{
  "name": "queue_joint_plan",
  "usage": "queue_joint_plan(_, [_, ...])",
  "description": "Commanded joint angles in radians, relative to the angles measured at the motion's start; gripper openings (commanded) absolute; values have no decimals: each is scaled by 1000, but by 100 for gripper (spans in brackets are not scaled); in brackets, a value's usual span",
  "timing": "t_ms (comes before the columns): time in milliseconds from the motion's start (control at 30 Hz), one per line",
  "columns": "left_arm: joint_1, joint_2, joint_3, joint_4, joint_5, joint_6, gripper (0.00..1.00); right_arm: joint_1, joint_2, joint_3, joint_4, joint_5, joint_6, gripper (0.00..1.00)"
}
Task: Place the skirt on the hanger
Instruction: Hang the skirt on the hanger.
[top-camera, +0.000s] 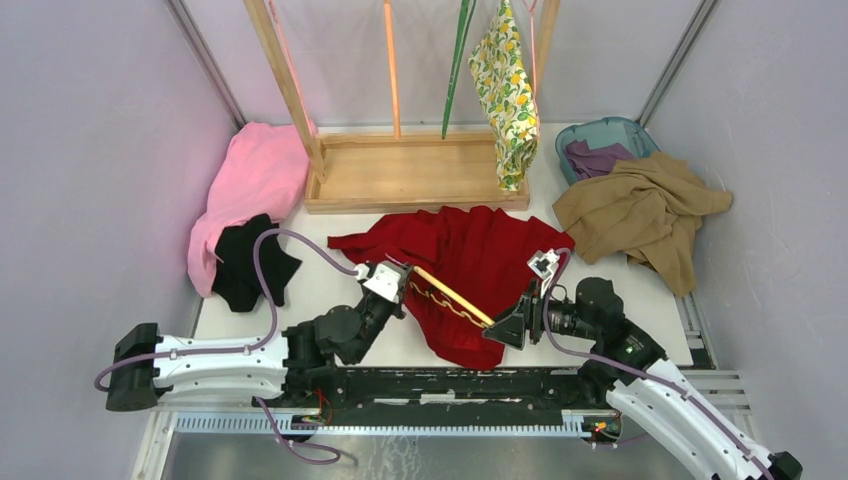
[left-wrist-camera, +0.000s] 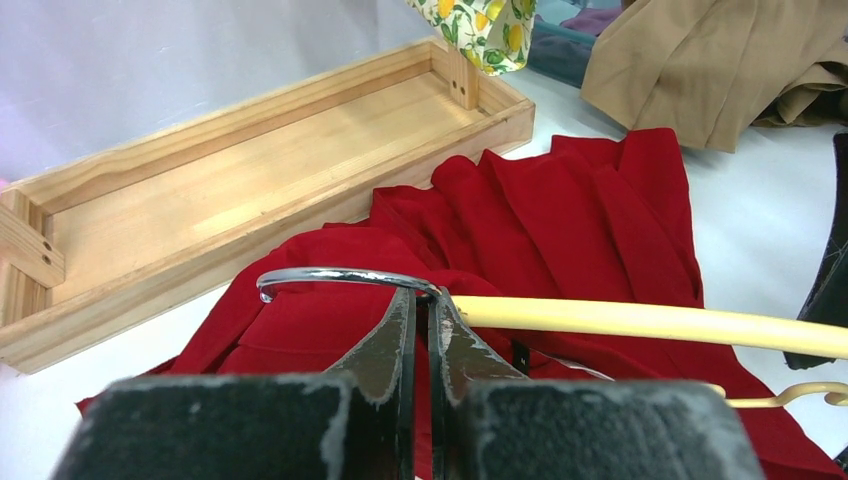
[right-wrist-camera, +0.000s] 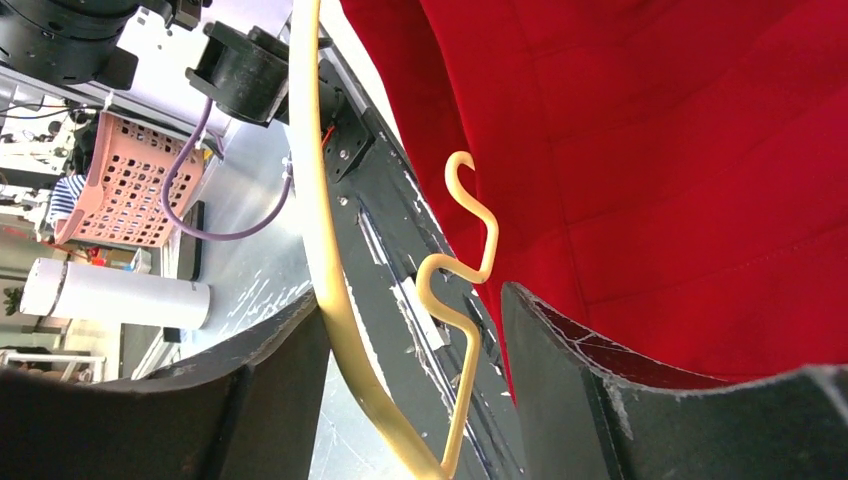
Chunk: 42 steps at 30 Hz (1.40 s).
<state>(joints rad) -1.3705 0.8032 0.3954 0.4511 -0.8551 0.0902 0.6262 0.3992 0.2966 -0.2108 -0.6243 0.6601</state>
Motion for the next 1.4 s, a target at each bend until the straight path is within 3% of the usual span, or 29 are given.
queue_joint_plan(0, [-4,-44,7,74,-2,-9,3,-3,-43,57,-47,60,-21,67])
queue_joint_plan(367, [-4,-155,-36,-29,46,-55,3,-3,-162,125,-239,271,-85,72])
queue_joint_plan(500, [-4,-150,-42,-41,50,-74,4,-3,-139,101,-201,241,-77,58])
queue_joint_plan(600, [-4,-142,-43,-42,50,-84,5,-3,-84,84,-164,206,-80,42])
queue_joint_plan(700, [-4,-139,-50,-21,49,-85,11,-2,-39,62,-108,164,-74,24])
queue_joint_plan(867, [-4,-113,-70,56,34,-63,18,-3,-11,24,-39,107,-47,3])
queue_joint_plan(1067, [-2,-31,-82,124,22,-69,24,-2,-30,2,-36,70,-30,1])
queue_joint_plan(1300, [-2,53,-88,170,11,-105,39,-3,-52,-31,-21,58,-20,1])
queue_joint_plan(1367, [0,70,-87,189,-10,-108,51,-3,-53,-31,-10,55,-16,1])
